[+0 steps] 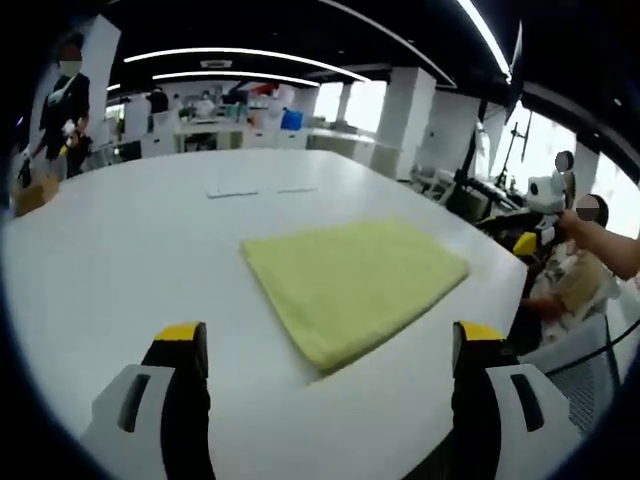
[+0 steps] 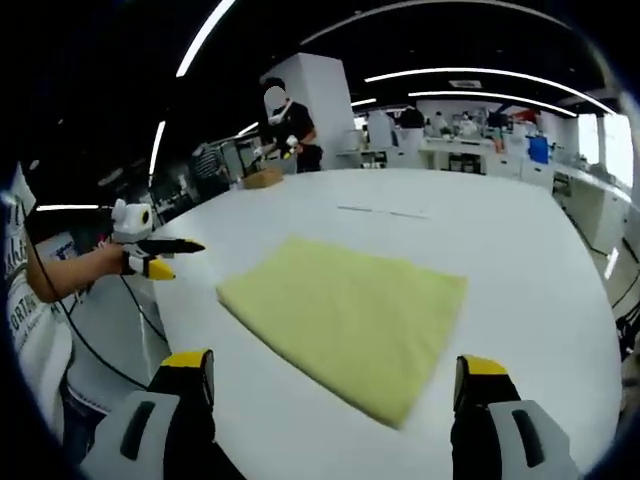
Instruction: Fold the garment on the visible template until the final outline fits inside the template.
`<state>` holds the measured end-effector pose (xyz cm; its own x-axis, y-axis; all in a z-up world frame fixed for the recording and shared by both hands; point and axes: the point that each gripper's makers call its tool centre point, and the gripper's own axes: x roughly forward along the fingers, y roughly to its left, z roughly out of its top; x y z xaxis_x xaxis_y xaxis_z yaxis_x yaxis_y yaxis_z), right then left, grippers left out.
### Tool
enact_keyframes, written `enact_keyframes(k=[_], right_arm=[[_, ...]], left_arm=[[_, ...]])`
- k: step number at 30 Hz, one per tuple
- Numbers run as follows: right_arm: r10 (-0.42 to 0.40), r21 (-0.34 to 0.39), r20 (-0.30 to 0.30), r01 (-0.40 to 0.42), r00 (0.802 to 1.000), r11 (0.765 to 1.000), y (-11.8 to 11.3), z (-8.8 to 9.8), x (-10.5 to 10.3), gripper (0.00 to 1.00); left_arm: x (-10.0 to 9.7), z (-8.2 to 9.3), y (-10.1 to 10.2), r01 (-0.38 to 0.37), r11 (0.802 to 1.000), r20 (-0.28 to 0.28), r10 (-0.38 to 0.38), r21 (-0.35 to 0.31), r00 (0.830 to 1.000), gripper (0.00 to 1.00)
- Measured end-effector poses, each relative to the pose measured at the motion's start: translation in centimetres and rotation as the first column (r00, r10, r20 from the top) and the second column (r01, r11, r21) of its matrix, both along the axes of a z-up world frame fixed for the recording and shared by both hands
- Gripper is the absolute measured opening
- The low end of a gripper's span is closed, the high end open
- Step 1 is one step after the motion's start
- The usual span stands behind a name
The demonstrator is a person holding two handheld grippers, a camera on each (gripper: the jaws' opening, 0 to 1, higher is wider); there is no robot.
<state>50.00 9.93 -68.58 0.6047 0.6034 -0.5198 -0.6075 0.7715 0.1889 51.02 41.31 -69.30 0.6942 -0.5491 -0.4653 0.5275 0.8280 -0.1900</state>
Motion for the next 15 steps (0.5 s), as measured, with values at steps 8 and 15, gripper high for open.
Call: enact_keyframes(k=[8, 15], right_arm=[[-0.017, 0.038, 0.042, 0.015, 0.999, 0.999, 0.0, 1.6, 0.1, 0.99], [-0.027, 0.026, 0.036, 0.026, 0.999, 0.999, -0.7, 1.4, -0.1, 0.99]], left_arm=[[-0.2, 0.5, 0.3, -0.004, 1.000, 0.022, 0.004, 0.005, 1.000, 0.99], [-0.6, -0.2, 0.7, -0.013, 1.000, 0.000, 0.013, 0.013, 1.000, 0.99]])
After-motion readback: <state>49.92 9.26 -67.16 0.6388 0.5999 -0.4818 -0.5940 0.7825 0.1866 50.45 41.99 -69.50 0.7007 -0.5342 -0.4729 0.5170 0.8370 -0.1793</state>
